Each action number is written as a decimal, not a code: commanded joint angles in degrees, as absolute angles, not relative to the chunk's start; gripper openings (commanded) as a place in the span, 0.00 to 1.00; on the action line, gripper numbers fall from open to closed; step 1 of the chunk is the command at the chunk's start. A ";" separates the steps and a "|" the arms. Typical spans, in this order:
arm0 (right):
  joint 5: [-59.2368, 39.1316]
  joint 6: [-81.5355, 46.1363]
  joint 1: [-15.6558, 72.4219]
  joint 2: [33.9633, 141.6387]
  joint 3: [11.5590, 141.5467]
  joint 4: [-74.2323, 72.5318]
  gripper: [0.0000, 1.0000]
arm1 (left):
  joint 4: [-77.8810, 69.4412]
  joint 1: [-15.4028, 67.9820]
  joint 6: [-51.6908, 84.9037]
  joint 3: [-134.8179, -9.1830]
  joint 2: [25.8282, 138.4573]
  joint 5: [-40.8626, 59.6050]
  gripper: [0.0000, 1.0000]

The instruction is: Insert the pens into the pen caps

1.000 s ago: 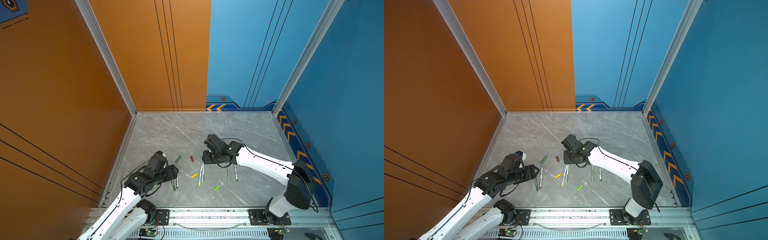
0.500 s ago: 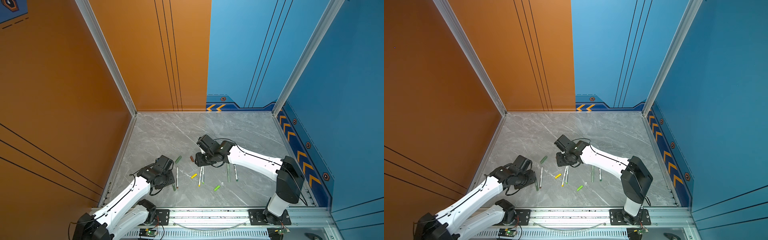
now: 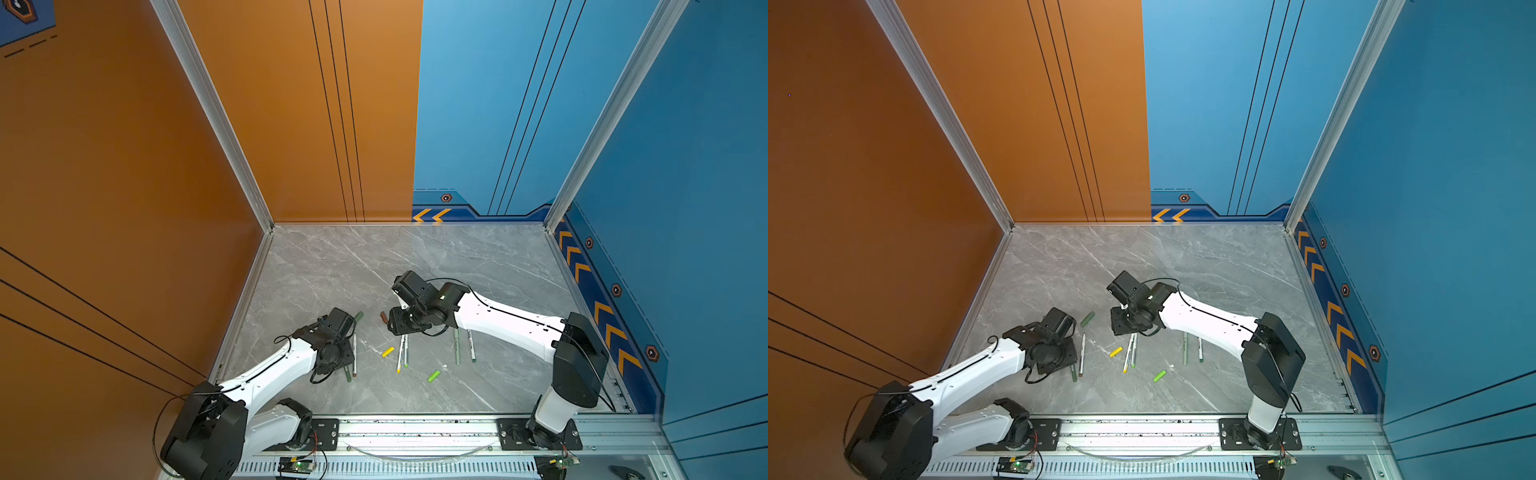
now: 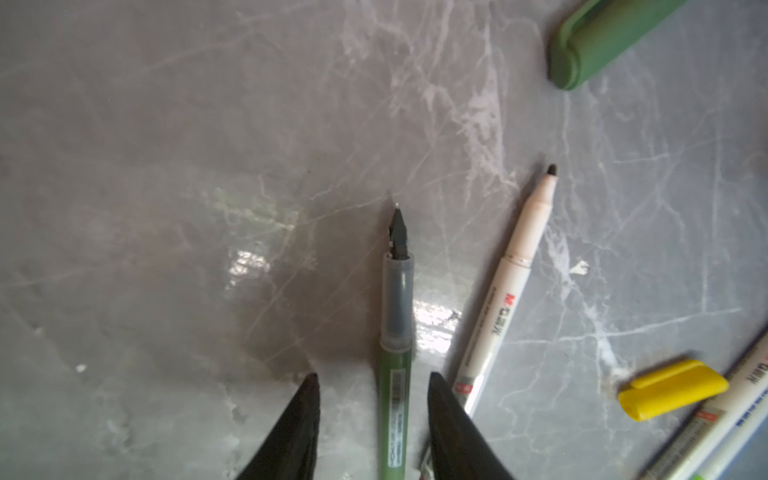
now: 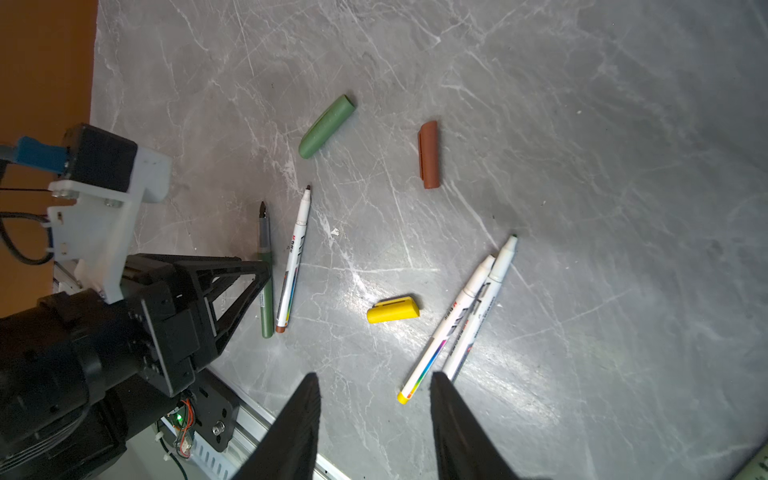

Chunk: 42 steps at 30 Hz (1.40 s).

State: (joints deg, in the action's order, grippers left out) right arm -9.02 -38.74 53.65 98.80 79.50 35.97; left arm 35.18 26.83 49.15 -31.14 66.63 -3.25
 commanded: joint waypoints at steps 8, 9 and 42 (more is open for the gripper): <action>-7.82 -37.63 53.89 95.90 80.11 35.77 0.45 | 34.18 27.25 48.34 -30.83 72.29 -8.21 0.25; -7.69 -37.70 53.88 95.81 80.14 35.74 0.45 | 33.81 27.30 48.25 -30.89 73.00 -8.29 0.23; -12.22 -48.48 47.57 77.82 66.62 5.08 0.59 | 16.31 30.46 30.31 -47.33 57.21 23.33 0.00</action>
State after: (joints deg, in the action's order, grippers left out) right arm -10.98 -48.95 46.96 75.68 64.64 6.24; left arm 19.59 29.34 30.63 -45.30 57.01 19.90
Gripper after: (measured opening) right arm 0.591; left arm 0.118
